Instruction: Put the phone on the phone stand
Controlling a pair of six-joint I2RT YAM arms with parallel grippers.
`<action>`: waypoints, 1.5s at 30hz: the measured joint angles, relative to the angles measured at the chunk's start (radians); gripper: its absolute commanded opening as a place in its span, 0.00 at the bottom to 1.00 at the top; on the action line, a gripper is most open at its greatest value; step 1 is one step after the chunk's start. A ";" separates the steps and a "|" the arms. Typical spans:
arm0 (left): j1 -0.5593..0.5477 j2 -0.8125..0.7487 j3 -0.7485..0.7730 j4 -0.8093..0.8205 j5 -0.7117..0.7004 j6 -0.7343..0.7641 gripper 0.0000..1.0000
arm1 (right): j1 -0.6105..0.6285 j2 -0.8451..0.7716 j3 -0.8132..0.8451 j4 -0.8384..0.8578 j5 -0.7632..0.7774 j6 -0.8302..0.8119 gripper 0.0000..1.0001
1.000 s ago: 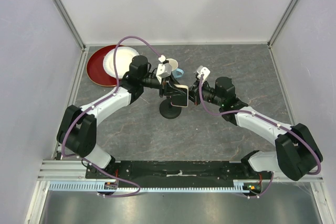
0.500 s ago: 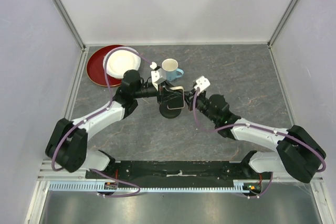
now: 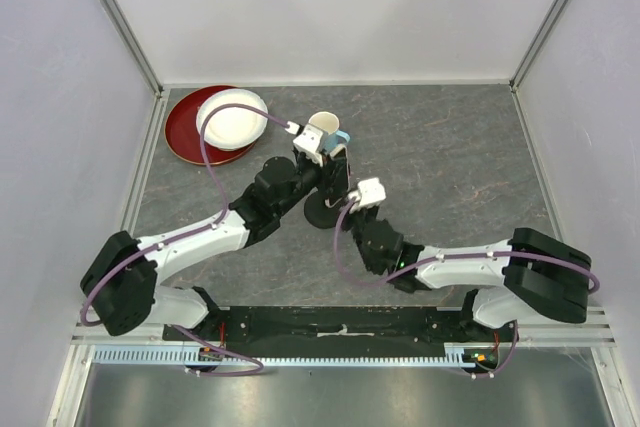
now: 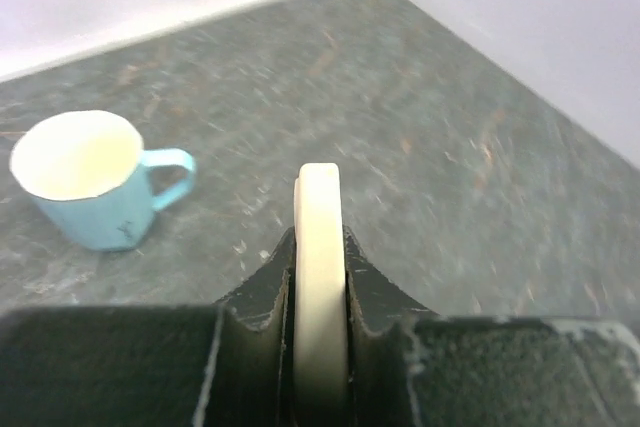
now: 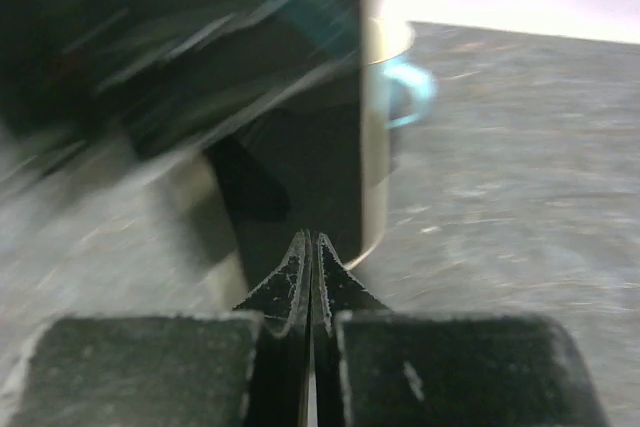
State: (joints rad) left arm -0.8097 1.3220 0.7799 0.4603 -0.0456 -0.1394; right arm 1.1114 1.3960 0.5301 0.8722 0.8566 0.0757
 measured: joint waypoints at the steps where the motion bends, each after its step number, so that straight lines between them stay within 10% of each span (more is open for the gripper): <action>1: 0.000 0.007 0.002 0.019 -0.047 -0.013 0.02 | 0.035 0.009 0.002 0.002 -0.009 0.008 0.00; 9: 0.025 0.042 0.006 0.072 -0.245 -0.036 0.02 | 0.186 0.047 0.026 -0.061 -0.091 0.034 0.06; 14: 0.026 -0.010 -0.042 0.078 -0.235 -0.035 0.02 | 0.154 -0.163 0.018 -0.241 -0.087 0.087 0.33; 20: 0.038 -0.079 -0.056 -0.013 -0.201 -0.039 0.05 | -0.148 -0.452 -0.033 -0.410 -0.340 0.140 0.70; 25: 0.045 -0.123 -0.058 -0.086 -0.154 -0.043 0.09 | -0.346 -0.430 -0.043 -0.503 -0.713 0.111 0.78; 34: 0.047 -0.238 -0.075 -0.308 -0.126 -0.051 0.62 | -0.422 -0.193 0.098 -0.572 -1.179 0.088 0.89; 35: 0.047 -0.254 -0.082 -0.335 -0.125 -0.056 0.90 | -0.422 -0.185 0.111 -0.573 -1.202 0.090 0.96; 45: 0.047 -0.504 -0.095 -0.541 -0.031 -0.126 0.94 | -0.421 -0.176 0.185 -0.658 -1.257 0.094 0.98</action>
State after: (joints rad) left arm -0.7631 0.8181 0.6846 -0.0807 -0.0769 -0.2649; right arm 0.6903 1.2201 0.7151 0.2138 -0.4007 0.1696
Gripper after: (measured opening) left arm 0.939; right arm 0.980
